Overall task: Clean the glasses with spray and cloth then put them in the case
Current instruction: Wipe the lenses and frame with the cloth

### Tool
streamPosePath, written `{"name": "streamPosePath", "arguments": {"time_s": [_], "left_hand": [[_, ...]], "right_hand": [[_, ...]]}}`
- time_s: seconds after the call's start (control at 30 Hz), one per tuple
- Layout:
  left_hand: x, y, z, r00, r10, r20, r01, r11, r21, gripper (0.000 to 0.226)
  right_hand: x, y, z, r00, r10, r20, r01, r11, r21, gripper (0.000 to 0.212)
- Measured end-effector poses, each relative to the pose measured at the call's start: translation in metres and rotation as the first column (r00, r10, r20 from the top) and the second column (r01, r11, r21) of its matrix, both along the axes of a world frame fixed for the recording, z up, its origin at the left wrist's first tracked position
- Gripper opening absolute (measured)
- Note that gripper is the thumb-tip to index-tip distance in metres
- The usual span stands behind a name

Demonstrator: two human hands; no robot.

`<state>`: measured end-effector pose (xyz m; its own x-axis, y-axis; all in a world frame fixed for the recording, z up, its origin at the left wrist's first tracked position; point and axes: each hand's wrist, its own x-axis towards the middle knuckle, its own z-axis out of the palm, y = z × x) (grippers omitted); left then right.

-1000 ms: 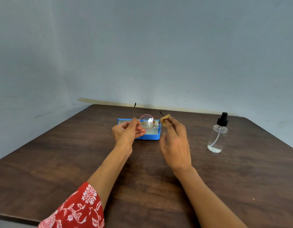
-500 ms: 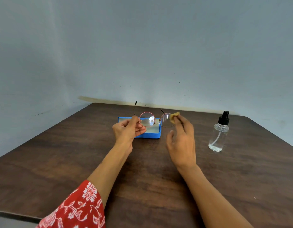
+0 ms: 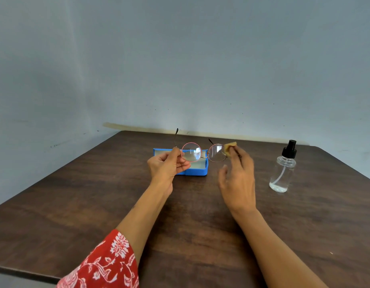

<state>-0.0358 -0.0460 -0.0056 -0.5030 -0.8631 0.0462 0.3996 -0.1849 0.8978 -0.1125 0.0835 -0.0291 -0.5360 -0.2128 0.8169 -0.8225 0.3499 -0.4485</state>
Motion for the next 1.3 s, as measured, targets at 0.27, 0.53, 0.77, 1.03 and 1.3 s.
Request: {"name": "streamPosePath", "arguments": {"time_s": [0.27, 0.53, 0.77, 1.03, 1.3], "left_hand": [[0.002, 0.001, 0.0, 1.0, 0.009, -0.002, -0.009, 1.0, -0.009, 0.015], [0.001, 0.0, -0.001, 1.0, 0.009, 0.004, -0.009, 1.0, -0.006, 0.013], [0.001, -0.001, -0.002, 1.0, 0.012, -0.008, -0.012, 1.0, -0.012, 0.015], [0.001, 0.002, -0.001, 1.0, 0.01, 0.021, -0.01, 1.0, -0.017, 0.018], [0.002, -0.001, 0.0, 1.0, 0.011, 0.01, -0.011, 1.0, -0.019, 0.018]], "right_hand": [[0.017, -0.008, -0.002, 0.969, 0.141, -0.205, -0.096, 0.972, 0.214, 0.046], [0.006, -0.001, -0.003, 0.999, 0.027, -0.031, -0.024, 0.996, 0.085, 0.047], [0.018, -0.01, -0.003, 0.972, 0.151, -0.177, -0.112, 0.971, 0.213, 0.046], [0.016, -0.006, -0.001, 0.991, 0.082, -0.107, -0.069, 0.99, 0.126, 0.048], [0.007, -0.006, -0.004, 0.999, 0.046, 0.022, -0.046, 0.999, -0.005, 0.048]]}}
